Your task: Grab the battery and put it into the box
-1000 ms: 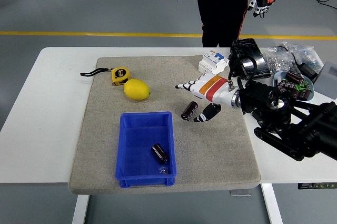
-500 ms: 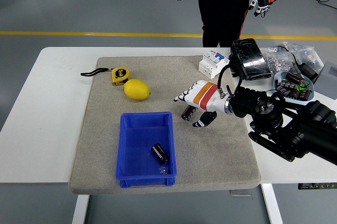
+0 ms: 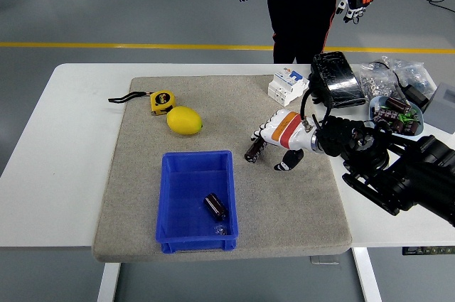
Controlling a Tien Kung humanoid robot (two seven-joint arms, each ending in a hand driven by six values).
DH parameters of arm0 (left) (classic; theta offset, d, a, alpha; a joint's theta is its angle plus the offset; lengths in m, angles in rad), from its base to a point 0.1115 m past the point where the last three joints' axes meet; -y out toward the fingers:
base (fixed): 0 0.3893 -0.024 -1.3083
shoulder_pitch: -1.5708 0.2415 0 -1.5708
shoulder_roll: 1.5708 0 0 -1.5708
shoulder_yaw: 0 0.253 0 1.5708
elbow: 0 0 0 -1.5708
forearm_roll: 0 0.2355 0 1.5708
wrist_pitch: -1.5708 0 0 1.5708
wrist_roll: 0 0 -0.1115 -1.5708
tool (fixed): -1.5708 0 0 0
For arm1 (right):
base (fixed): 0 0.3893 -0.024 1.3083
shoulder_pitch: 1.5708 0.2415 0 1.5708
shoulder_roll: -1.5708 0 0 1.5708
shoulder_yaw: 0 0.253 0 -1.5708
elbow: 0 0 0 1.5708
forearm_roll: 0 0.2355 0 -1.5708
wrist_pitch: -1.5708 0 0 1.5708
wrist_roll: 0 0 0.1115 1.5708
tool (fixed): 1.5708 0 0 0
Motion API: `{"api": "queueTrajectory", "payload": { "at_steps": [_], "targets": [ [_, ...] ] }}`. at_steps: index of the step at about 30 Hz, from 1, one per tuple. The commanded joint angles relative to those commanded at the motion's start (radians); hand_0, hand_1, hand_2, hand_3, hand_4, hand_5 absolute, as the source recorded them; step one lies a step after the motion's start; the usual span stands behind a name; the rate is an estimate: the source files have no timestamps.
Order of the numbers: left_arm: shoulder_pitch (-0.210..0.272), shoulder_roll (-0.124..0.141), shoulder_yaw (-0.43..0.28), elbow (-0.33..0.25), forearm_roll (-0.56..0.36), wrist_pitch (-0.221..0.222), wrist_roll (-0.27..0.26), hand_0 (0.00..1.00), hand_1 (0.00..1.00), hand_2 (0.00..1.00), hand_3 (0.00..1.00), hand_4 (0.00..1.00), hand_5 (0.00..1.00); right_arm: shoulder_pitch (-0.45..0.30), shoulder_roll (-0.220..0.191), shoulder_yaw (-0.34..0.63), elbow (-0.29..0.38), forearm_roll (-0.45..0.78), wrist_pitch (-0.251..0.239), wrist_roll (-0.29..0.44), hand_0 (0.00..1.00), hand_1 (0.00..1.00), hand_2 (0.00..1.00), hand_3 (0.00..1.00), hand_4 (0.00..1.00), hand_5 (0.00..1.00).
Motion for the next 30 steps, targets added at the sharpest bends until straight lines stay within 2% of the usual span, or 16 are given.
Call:
{"api": "queueTrajectory", "payload": {
  "at_steps": [10,11,16,17,30],
  "targets": [
    [0.006,-0.003,-0.008,0.001,0.01,0.0,0.0,0.595,0.607,0.647,0.581,0.63,0.587,-0.01,0.0,0.026,0.024,-0.046,0.018,0.02,0.607,0.644,0.748,0.768,0.812,0.372],
    [0.007,-0.003,-0.008,0.002,0.009,0.001,-0.001,0.596,0.609,0.648,0.581,0.631,0.585,-0.007,-0.003,0.026,0.029,-0.045,0.016,0.022,0.532,0.615,0.738,0.734,0.8,0.374],
    [0.011,-0.002,-0.003,0.003,0.001,0.003,-0.004,0.596,0.609,0.648,0.581,0.631,0.585,-0.002,-0.017,0.022,0.037,-0.027,0.012,0.028,0.532,0.615,0.738,0.734,0.8,0.374],
    [0.012,-0.002,-0.003,0.003,0.0,0.003,-0.004,0.595,0.608,0.645,0.58,0.632,0.585,-0.003,-0.019,0.022,0.037,-0.024,0.014,0.03,0.439,0.549,0.699,0.624,0.756,0.356],
    [0.012,-0.006,-0.001,0.004,-0.003,0.007,-0.005,0.595,0.609,0.649,0.581,0.633,0.585,-0.021,-0.027,0.027,0.037,-0.016,0.018,0.033,0.41,0.527,0.674,0.607,0.733,0.343]
  ]
}}
